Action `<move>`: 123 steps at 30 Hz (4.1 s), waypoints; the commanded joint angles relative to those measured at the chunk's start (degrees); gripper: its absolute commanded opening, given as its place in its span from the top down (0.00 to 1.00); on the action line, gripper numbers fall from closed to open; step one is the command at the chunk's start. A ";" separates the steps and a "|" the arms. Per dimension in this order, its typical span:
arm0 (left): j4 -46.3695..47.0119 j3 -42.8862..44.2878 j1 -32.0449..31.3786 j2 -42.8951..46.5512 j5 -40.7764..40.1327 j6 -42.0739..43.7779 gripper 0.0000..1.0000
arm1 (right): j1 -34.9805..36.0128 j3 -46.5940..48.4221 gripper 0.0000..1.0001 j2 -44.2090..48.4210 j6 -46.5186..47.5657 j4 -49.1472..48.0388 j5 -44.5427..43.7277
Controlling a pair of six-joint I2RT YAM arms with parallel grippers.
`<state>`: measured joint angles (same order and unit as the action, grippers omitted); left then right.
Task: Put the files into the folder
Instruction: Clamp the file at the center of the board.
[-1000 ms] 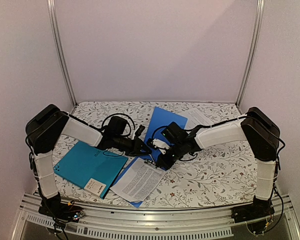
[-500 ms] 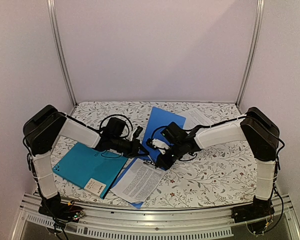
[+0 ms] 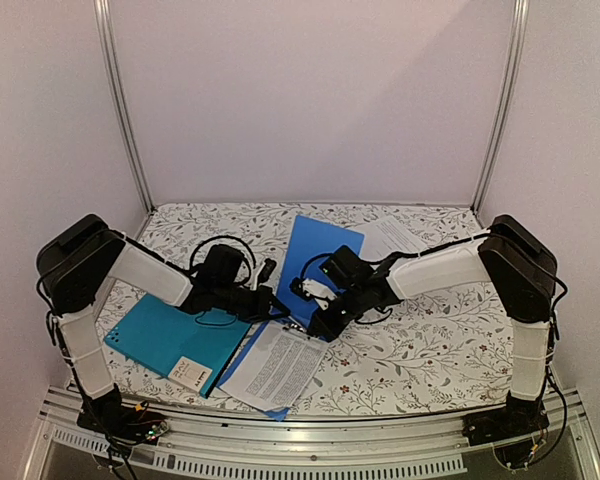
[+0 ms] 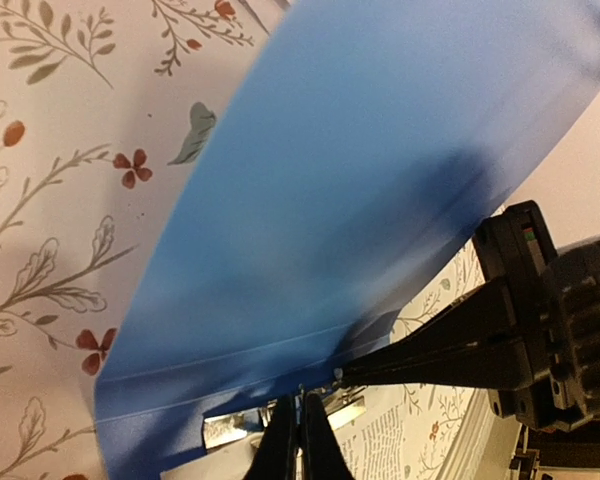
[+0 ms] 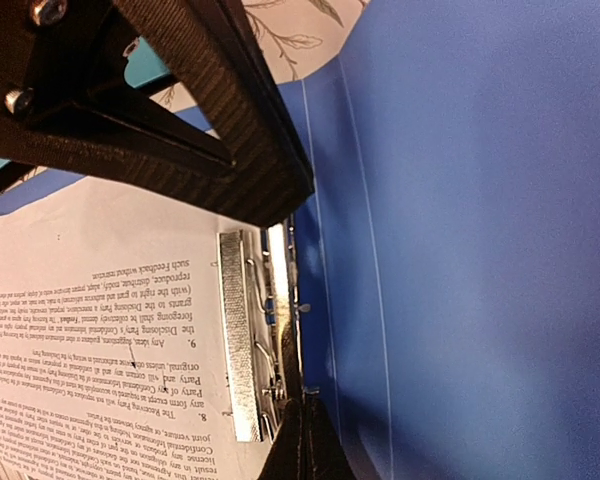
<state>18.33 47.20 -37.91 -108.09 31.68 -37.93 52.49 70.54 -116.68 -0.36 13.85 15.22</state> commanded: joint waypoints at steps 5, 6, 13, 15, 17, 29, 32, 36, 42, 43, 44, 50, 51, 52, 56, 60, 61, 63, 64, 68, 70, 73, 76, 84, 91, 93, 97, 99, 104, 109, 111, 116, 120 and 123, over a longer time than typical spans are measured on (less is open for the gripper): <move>-8.73 -6.60 -1.02 -1.39 -5.25 1.07 1.00 | 0.32 -4.91 1.00 -7.15 -1.79 14.02 -4.94; -9.17 -6.85 -1.09 -1.56 -5.49 1.11 1.00 | 0.25 -4.90 1.00 -7.15 -1.82 14.02 -4.98; -12.24 -7.64 -1.29 -2.92 -6.41 2.04 1.00 | 0.26 -4.34 1.00 -7.25 -2.19 14.50 -5.37; -13.05 -7.72 -1.37 -3.35 -6.67 2.23 1.00 | 0.33 -4.20 1.00 -7.24 -2.19 14.60 -5.59; -14.06 -7.50 -1.38 -3.96 -6.92 2.61 1.00 | 0.27 -4.10 1.00 -7.33 -2.19 14.76 -5.64; -20.34 -6.33 -1.48 -5.55 -12.65 5.71 1.00 | 0.32 -3.53 1.00 -7.50 -1.98 15.28 -5.58; -21.81 -4.92 -1.46 -5.63 -14.56 6.81 1.00 | 0.42 -3.41 1.00 -7.51 -1.63 15.26 -5.56; -23.25 -2.85 -1.55 -5.88 -16.79 8.01 1.00 | 0.93 -3.29 1.00 -7.59 -0.81 15.13 -5.39; -27.95 1.81 -3.18 -7.49 -21.49 10.15 1.00 | 2.30 -3.13 1.00 -7.35 2.18 15.18 -5.39; -29.69 3.04 -3.74 -8.04 -22.55 10.83 1.00 | 2.27 -3.12 1.00 -7.17 2.48 15.26 -5.46; -31.16 4.24 -4.46 -8.55 -23.83 11.26 1.00 | 2.39 -3.13 1.00 -7.05 2.55 15.30 -5.61; -35.08 6.79 -6.76 -11.36 -27.44 11.89 1.00 | 2.31 -3.08 1.00 -6.93 2.94 15.31 -5.69; -35.47 7.01 -6.92 -11.64 -27.68 11.95 1.00 | 2.33 -3.13 1.00 -6.97 2.91 15.29 -5.61; -35.73 7.10 -7.11 -11.89 -27.91 11.95 1.00 | 2.42 -3.13 1.00 -6.98 2.98 15.24 -5.58; -34.69 6.49 -7.28 -13.02 -27.76 12.42 1.00 | 2.43 -2.95 1.00 -7.05 3.08 15.09 -5.39; -32.56 6.15 -7.19 -14.24 -27.40 12.64 1.00 | 2.50 -2.85 1.00 -7.07 3.17 15.14 -5.21; -31.70 6.11 -7.18 -14.45 -27.29 12.86 1.00 | 2.49 -2.87 1.00 -7.11 3.22 15.16 -5.16; -30.06 5.81 -6.98 -15.11 -27.03 13.11 1.00 | 2.52 -2.95 1.00 -7.24 3.18 15.15 -5.17; -29.43 5.80 -6.80 -15.51 -26.52 13.41 1.00 | 2.59 -3.00 1.00 -7.24 3.26 15.16 -5.20; -26.44 5.21 -6.06 -16.43 -24.48 13.55 1.00 | 2.54 -3.12 1.00 -7.16 3.33 15.03 -5.21; -25.44 4.74 -5.88 -15.75 -24.36 13.53 1.00 | 2.74 -3.17 1.00 -7.07 3.48 14.94 -5.28; -25.48 5.56 -5.77 -14.33 -24.43 13.87 1.00 | 3.11 -3.07 1.00 -7.46 3.99 14.84 -5.28; -25.27 7.28 -5.77 -13.08 -23.69 14.66 1.00 | 3.43 -2.81 1.00 -7.42 4.77 14.93 -4.91; -26.61 13.18 -5.77 -10.90 -21.24 16.48 1.00 | 3.60 -2.22 1.00 -7.07 5.68 16.00 -5.47; -26.56 14.53 -5.77 -8.90 -18.96 16.52 1.00 | 3.58 -2.14 1.00 -7.13 5.77 16.07 -5.34; -26.31 14.22 -5.77 -8.11 -18.14 16.36 1.00 | 3.60 -2.15 1.00 -7.24 5.73 16.04 -5.30; -25.35 13.88 -5.77 -6.51 -15.71 15.92 1.00 | 3.54 -1.91 1.00 -7.63 5.72 16.20 -5.26; -25.15 14.01 -5.73 -6.20 -14.91 15.64 1.00 | 3.60 -1.75 1.00 -7.81 5.69 16.15 -5.04; -25.43 14.57 -5.67 -6.57 -14.67 15.50 1.00 | 3.64 -1.90 1.00 -7.70 5.47 16.23 -5.20; -24.53 13.73 -5.60 -5.95 -14.25 15.09 0.97 | 3.60 -1.96 1.00 -7.76 5.41 16.36 -5.29; -24.35 13.47 -5.60 -5.18 -14.09 14.98 0.93 | 3.60 -1.78 1.00 -8.00 5.39 16.35 -5.25; -24.43 13.14 -5.43 -3.45 -14.10 14.99 0.86 | 3.64 -1.55 1.00 -8.24 5.24 16.52 -5.37; -24.48 13.01 -5.33 -3.02 -13.88 14.93 0.84 | 3.59 -1.46 1.00 -8.25 5.02 16.72 -5.79; -24.57 12.77 -5.08 -2.55 -13.86 14.83 0.80 | 3.58 -1.38 1.00 -8.34 4.77 17.08 -6.53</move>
<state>-3.33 61.39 -43.11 -111.50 17.08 -23.35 53.93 73.58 -117.23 3.53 18.39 8.45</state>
